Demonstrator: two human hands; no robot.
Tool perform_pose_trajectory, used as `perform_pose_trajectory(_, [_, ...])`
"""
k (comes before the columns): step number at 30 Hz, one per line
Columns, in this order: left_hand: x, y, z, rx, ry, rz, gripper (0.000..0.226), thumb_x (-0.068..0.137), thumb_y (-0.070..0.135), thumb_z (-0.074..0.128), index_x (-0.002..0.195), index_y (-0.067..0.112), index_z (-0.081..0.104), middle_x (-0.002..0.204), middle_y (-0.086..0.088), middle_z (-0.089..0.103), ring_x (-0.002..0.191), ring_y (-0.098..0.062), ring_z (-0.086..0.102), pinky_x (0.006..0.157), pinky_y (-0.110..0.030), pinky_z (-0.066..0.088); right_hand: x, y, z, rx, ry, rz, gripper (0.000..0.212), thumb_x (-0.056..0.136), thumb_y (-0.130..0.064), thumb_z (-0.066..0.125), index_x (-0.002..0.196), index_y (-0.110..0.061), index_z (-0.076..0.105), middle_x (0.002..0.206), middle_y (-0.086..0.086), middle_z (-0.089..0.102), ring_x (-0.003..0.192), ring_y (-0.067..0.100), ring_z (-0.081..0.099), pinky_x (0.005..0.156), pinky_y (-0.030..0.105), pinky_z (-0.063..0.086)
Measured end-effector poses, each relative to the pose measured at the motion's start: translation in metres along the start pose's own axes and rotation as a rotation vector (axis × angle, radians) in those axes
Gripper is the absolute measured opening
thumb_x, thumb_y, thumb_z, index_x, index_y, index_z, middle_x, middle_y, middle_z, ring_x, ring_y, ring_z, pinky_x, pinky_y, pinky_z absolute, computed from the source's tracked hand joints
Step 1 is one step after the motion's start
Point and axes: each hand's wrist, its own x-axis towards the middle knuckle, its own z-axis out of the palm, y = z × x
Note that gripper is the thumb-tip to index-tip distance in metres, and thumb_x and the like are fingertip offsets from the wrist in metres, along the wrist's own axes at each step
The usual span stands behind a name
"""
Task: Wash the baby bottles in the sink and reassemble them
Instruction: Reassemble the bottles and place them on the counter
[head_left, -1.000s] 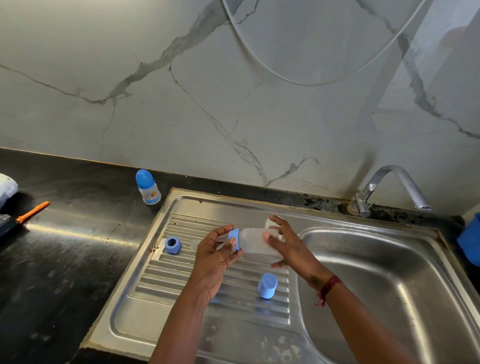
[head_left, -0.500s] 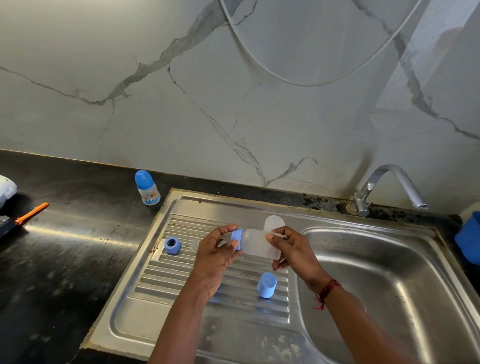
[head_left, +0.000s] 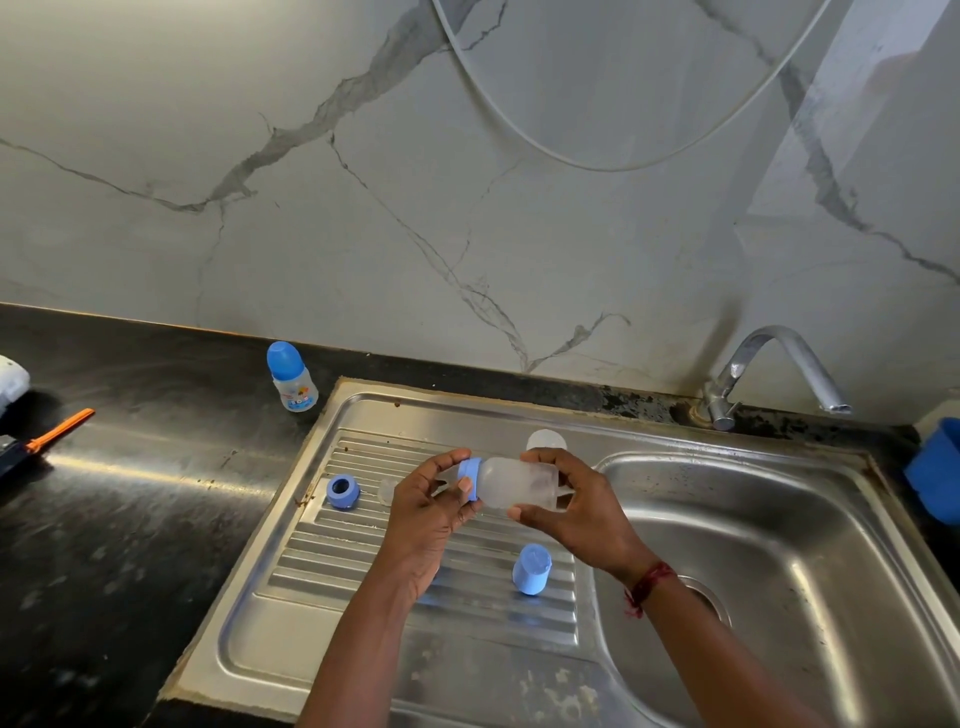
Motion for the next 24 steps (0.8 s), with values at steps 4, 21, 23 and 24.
perform_pose_trajectory(4, [-0.004, 0.008, -0.004, 0.058, -0.021, 0.04, 0.031, 0.09, -0.006, 0.063, 0.107, 0.019, 0.068, 0.114, -0.011, 0.065, 0.09, -0.016, 0.069, 0.069, -0.022, 0.057, -0.001, -0.001, -0.001, 0.03, -0.014, 0.039, 0.051, 0.067, -0.025, 0.09, 0.11, -0.033, 0.064, 0.104, -0.013, 0.066, 0.093, 0.01, 0.064, 0.081, 0.031, 0.057])
perform_pose_trajectory(21, [-0.007, 0.01, -0.027, 0.146, 0.225, 0.051, 0.06, 0.06, 0.053, 0.079, 0.111, 0.024, 0.066, 0.106, 0.001, 0.073, 0.102, -0.019, 0.069, 0.09, -0.041, 0.057, -0.006, -0.032, 0.085, 0.057, -0.033, 0.111, 0.045, 0.072, -0.034, 0.086, 0.103, -0.021, 0.057, 0.098, -0.01, 0.065, 0.083, 0.004, 0.064, 0.07, 0.017, 0.052])
perform_pose_trajectory(23, [-0.007, 0.011, -0.029, 0.129, 0.327, 0.05, 0.063, 0.06, 0.058, 0.077, 0.107, 0.018, 0.068, 0.101, -0.003, 0.073, 0.097, -0.021, 0.07, 0.084, -0.041, 0.059, -0.009, -0.034, 0.092, 0.06, -0.031, 0.09, 0.046, 0.073, -0.033, 0.086, 0.106, -0.022, 0.056, 0.101, -0.012, 0.065, 0.089, 0.005, 0.062, 0.073, 0.016, 0.051])
perform_pose_trajectory(24, [-0.008, 0.013, -0.029, 0.144, 0.371, 0.059, 0.059, 0.062, 0.057, 0.076, 0.104, 0.016, 0.069, 0.098, -0.003, 0.073, 0.094, -0.021, 0.071, 0.081, -0.039, 0.06, -0.01, -0.034, 0.095, 0.062, -0.03, 0.088, 0.047, 0.073, -0.033, 0.085, 0.108, -0.024, 0.056, 0.102, -0.013, 0.064, 0.089, 0.005, 0.062, 0.074, 0.016, 0.051])
